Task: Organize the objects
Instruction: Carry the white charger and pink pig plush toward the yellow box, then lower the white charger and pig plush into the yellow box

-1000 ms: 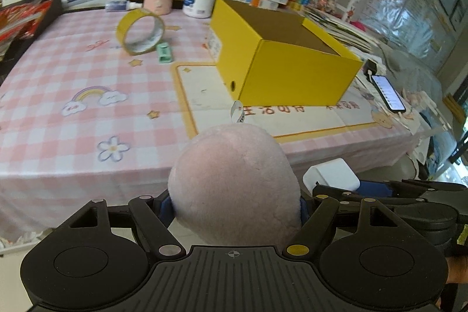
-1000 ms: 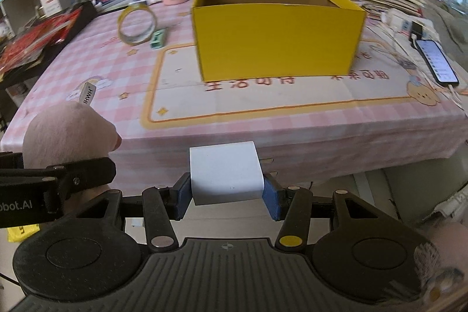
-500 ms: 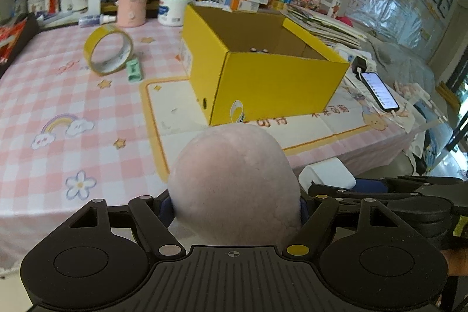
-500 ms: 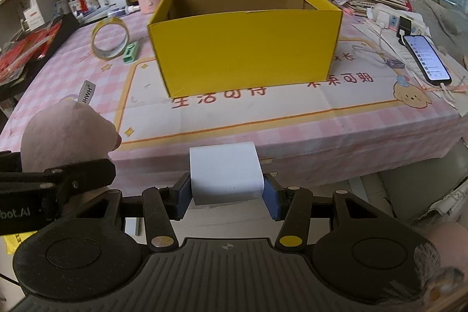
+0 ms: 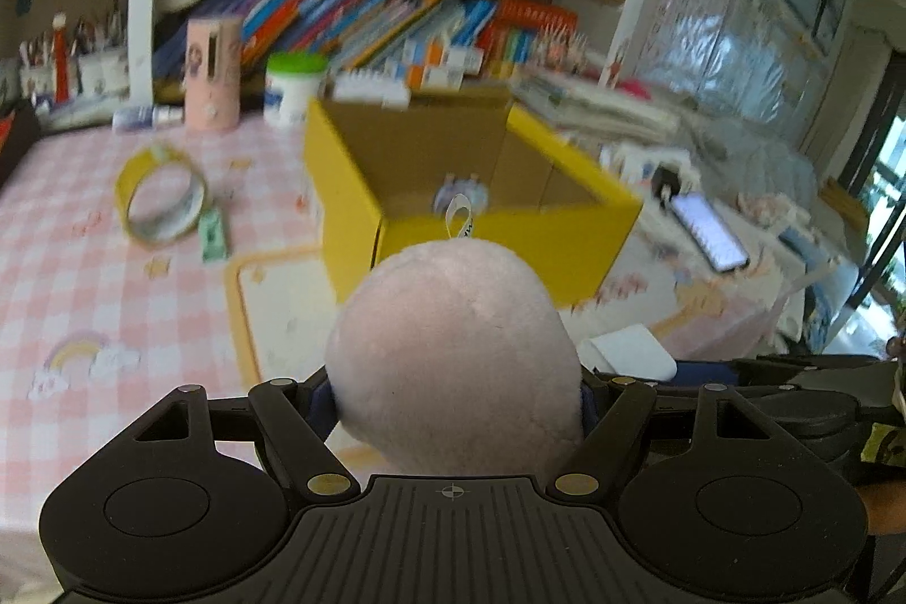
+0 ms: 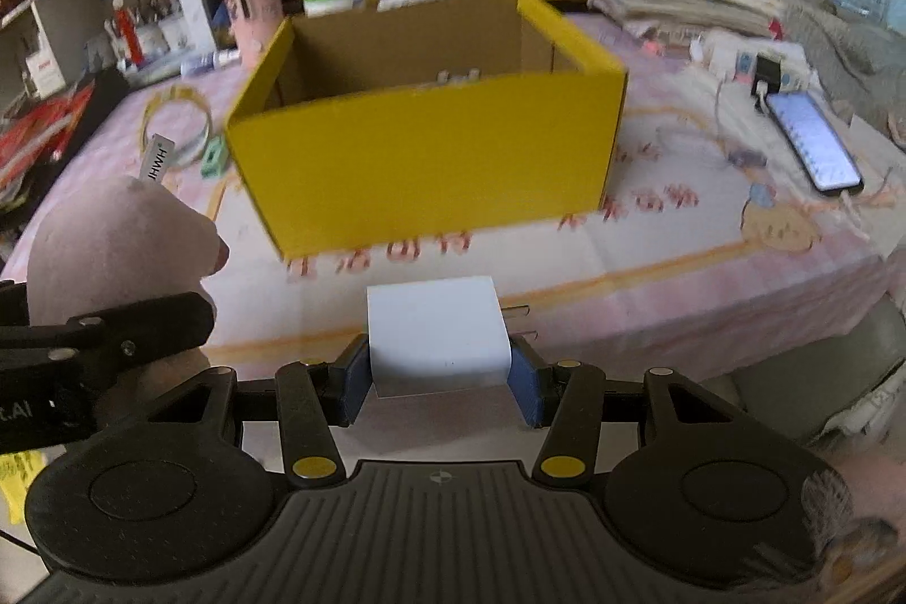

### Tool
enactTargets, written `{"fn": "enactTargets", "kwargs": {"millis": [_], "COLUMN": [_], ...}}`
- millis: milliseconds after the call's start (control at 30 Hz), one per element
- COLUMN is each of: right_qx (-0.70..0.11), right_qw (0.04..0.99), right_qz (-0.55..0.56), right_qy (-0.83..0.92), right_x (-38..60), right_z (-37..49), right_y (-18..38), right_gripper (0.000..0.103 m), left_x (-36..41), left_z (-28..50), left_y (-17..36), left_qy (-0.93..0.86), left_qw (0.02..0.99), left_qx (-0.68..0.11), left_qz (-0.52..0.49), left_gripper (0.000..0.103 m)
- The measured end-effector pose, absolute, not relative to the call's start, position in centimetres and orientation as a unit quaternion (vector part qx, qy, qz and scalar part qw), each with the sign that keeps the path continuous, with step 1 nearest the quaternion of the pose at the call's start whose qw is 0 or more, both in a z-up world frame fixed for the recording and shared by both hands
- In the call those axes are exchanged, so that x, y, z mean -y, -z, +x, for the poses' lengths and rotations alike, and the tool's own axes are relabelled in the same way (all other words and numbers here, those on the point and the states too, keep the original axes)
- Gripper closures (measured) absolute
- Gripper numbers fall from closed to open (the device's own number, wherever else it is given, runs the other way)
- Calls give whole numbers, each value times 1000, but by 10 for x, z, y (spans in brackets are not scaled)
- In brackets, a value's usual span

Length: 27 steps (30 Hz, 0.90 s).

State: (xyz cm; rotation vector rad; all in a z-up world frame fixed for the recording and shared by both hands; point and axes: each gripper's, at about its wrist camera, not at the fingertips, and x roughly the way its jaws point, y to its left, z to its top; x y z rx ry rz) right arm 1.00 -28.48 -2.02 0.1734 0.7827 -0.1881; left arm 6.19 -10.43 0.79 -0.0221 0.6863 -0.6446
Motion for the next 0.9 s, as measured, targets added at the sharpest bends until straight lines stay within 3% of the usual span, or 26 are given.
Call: {"fn": "enactTargets", "kwargs": {"millis": [367, 900], "right_qx": [-252, -274], "right_qw": [960, 960], "right_qz": [50, -8], "right_qy": [112, 50], "right_x": [328, 381], "right_z": [36, 132], "right_y": [-45, -39], "right_gripper": [55, 55], "left_x": [141, 211], "left_z": [97, 164], "left_y": [-58, -22], "left_qy": [324, 260], "left_qw": [920, 925], "left_qx": [-220, -275], "left_qz": [-26, 48], "left_gripper": [27, 27]}}
